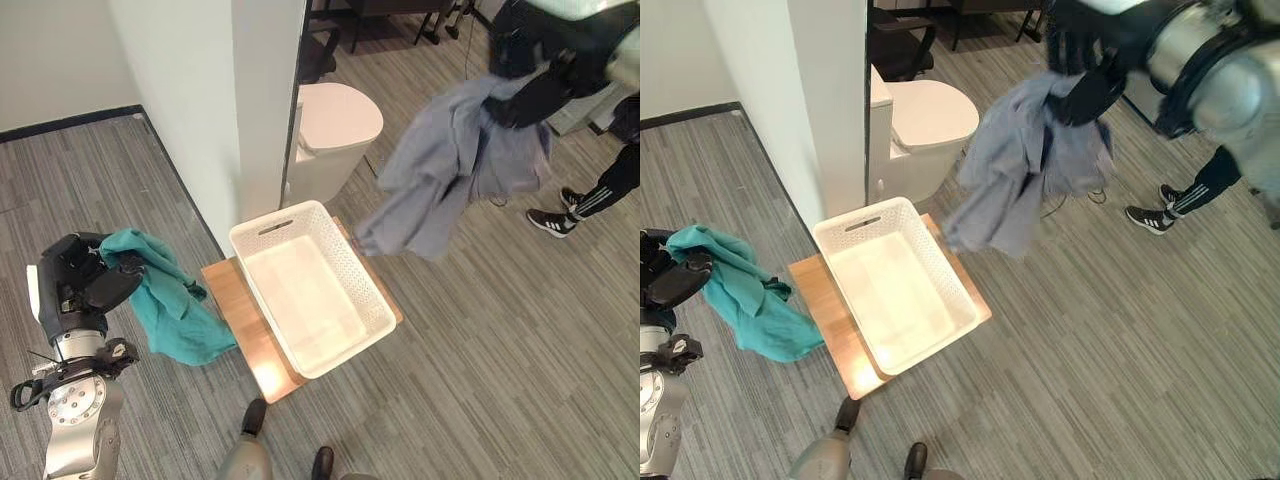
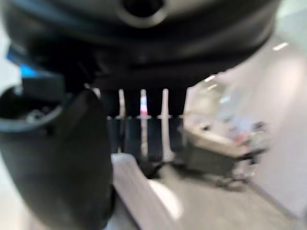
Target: Pick up bed clothes into laundry basket.
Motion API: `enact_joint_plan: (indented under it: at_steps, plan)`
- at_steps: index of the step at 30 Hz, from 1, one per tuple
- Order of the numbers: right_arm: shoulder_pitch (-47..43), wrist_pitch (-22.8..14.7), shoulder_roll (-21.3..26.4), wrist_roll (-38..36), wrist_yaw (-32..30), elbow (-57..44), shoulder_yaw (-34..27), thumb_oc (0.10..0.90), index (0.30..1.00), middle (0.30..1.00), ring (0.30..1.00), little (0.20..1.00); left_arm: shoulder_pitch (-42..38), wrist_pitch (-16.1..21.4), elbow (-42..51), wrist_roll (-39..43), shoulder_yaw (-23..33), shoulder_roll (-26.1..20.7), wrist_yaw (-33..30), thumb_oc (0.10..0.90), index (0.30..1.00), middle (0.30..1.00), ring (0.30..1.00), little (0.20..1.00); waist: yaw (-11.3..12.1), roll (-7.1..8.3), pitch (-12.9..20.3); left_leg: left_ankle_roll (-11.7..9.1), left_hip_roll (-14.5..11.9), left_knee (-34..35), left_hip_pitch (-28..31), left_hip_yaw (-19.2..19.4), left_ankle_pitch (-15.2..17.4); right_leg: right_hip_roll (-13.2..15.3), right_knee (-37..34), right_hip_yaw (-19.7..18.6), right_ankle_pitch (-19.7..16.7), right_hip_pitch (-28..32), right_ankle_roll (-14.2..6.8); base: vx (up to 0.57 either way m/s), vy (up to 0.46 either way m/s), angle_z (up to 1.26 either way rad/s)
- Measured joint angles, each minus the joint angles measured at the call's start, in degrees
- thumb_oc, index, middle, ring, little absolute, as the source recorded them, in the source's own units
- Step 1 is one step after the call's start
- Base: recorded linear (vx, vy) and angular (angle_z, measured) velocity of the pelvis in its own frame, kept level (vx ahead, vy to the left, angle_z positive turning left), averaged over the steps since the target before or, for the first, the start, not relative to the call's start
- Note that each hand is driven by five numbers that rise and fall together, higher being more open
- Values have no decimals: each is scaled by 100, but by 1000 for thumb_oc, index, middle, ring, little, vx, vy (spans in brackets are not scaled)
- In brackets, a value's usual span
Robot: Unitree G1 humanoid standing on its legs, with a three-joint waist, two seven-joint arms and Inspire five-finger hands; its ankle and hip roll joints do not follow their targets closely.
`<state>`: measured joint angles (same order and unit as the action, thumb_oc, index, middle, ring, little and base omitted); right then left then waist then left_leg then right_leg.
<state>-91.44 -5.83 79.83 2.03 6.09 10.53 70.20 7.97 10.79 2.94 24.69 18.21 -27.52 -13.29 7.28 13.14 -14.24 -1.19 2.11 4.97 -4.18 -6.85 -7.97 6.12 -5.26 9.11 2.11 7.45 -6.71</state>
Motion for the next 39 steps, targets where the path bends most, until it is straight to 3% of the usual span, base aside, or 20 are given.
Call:
enact_joint_plan:
  at_steps: [5, 13, 21, 30, 33, 35, 39]
  plan:
    - [-30, -150, 69, 130, 217, -1351, -218, 400, 300, 300, 300, 300, -10, -2, -57, -4, 1, 4, 8, 400, 300, 300, 300, 300, -26, -2, -17, -10, -7, 0, -59, -22, -1, -15, 1, 15, 0, -44, 0, 13, -3, 3]
    - [-1574, -250, 318, -35, 87, -1350, 73, 400, 300, 300, 300, 300, -144, -87, -71, -3, 2, 4, 5, 400, 300, 300, 300, 300, -55, 325, -124, -21, -9, 0, -153, -2, -7, -5, -1, 3, 6, -146, -10, -8, -1, -1]
    - [-2537, -359, 338, -263, -34, -1375, 828, 400, 300, 300, 300, 300, -200, -109, -86, -4, 1, -4, 9, 400, 300, 300, 300, 300, -198, 400, -106, -38, -11, -2, -200, 25, -38, -2, 0, -11, 2, -206, -7, -3, 6, -2]
    - [-2475, -446, 339, -366, 16, -1903, 859, 400, 300, 300, 300, 300, -219, -110, -202, -5, 8, 3, 1, 400, 300, 300, 300, 300, -232, 401, -106, -40, -20, -4, -193, 34, -45, -7, 1, -14, -4, -203, 0, -23, 3, 0]
    - [-2097, -436, 385, -363, 84, -2128, 499, 400, 300, 300, 300, 300, -214, -110, -244, -7, 13, 14, 1, 400, 300, 300, 300, 300, -214, 396, -110, -39, -17, -9, -193, 33, -49, -3, 2, -12, -5, -201, 2, -45, 13, 0]
    - [-1254, -431, 391, -362, 140, -2427, -207, 400, 300, 300, 300, 300, -221, -110, -244, -10, 18, 15, 1, 400, 300, 300, 300, 300, -173, 386, -118, -39, -15, -21, -195, 30, -48, -3, 2, -10, -5, -195, 2, -32, 18, 0]
    - [-282, -452, 390, -360, 275, -2566, -719, 400, 300, 300, 300, 300, -195, -110, -244, -14, 34, 13, 1, 400, 300, 300, 300, 300, -155, 381, -121, -42, -13, -33, -204, 26, -46, -3, 1, -7, -10, -194, 10, 0, 0, 0]
